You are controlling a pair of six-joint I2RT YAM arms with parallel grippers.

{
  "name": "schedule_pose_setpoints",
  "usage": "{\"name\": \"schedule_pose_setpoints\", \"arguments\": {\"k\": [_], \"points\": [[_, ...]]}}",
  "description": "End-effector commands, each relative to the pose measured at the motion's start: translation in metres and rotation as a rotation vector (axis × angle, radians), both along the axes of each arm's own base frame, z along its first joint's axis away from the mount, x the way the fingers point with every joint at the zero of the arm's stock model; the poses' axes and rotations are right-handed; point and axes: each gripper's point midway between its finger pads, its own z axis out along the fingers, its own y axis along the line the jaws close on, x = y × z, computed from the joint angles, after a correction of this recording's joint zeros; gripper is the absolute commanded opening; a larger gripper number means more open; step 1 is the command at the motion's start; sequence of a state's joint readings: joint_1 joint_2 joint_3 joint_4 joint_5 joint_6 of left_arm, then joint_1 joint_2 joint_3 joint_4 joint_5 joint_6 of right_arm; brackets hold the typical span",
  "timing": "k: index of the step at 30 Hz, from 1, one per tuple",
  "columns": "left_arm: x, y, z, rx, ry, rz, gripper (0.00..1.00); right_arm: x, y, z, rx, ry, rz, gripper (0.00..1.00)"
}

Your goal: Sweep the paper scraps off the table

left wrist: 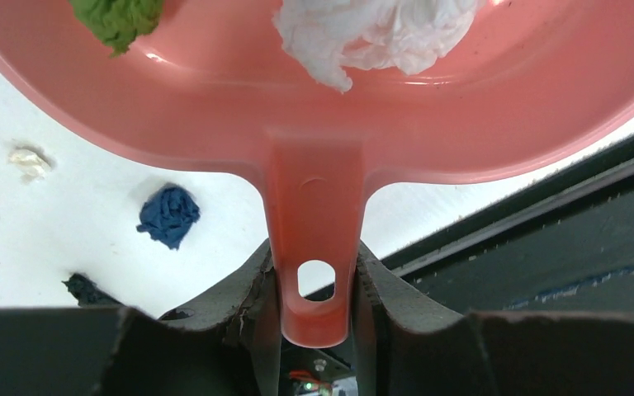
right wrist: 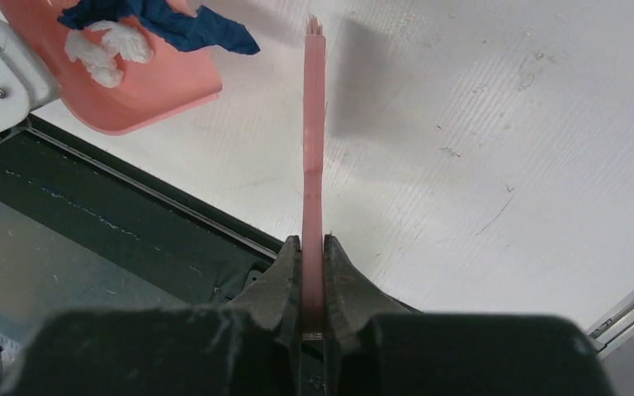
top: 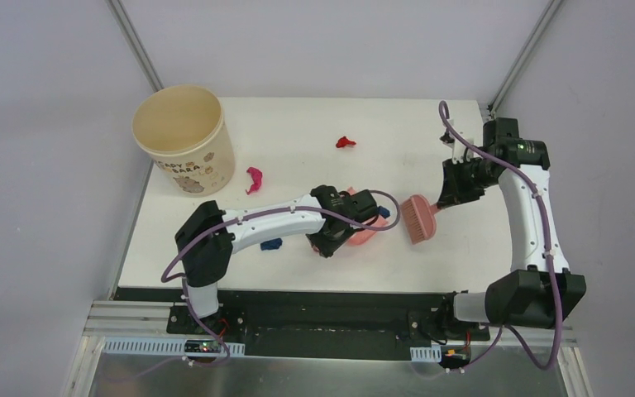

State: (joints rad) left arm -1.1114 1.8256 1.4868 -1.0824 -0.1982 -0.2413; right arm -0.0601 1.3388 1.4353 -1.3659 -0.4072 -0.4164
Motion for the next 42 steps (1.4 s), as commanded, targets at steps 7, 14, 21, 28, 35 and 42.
{"name": "schedule_pose_setpoints", "arguments": {"k": [7, 14, 21, 28, 35, 42], "points": [[-0.057, 0.044, -0.004, 0.177, 0.259, -0.046, 0.0, 0.022, 0.012, -0.016, 0.049, 0.013, 0.015, 0.0], [-0.063, 0.044, -0.01, 0.232, 0.334, -0.072, 0.0, 0.035, 0.039, -0.046, 0.014, 0.053, 0.05, 0.0], [-0.058, 0.038, -0.024, 0.273, 0.34, -0.082, 0.0, 0.033, 0.084, -0.057, 0.059, 0.093, 0.135, 0.0], [-0.038, 0.028, -0.022, 0.24, 0.235, -0.08, 0.0, 0.006, 0.106, -0.04, 0.129, 0.113, 0.207, 0.0], [-0.016, 0.026, -0.024, 0.214, 0.098, -0.075, 0.0, -0.029, 0.094, -0.022, 0.112, 0.146, 0.241, 0.0], [0.004, 0.013, -0.026, 0.102, -0.047, -0.061, 0.0, -0.039, 0.073, -0.006, 0.018, 0.075, 0.234, 0.0]]}}
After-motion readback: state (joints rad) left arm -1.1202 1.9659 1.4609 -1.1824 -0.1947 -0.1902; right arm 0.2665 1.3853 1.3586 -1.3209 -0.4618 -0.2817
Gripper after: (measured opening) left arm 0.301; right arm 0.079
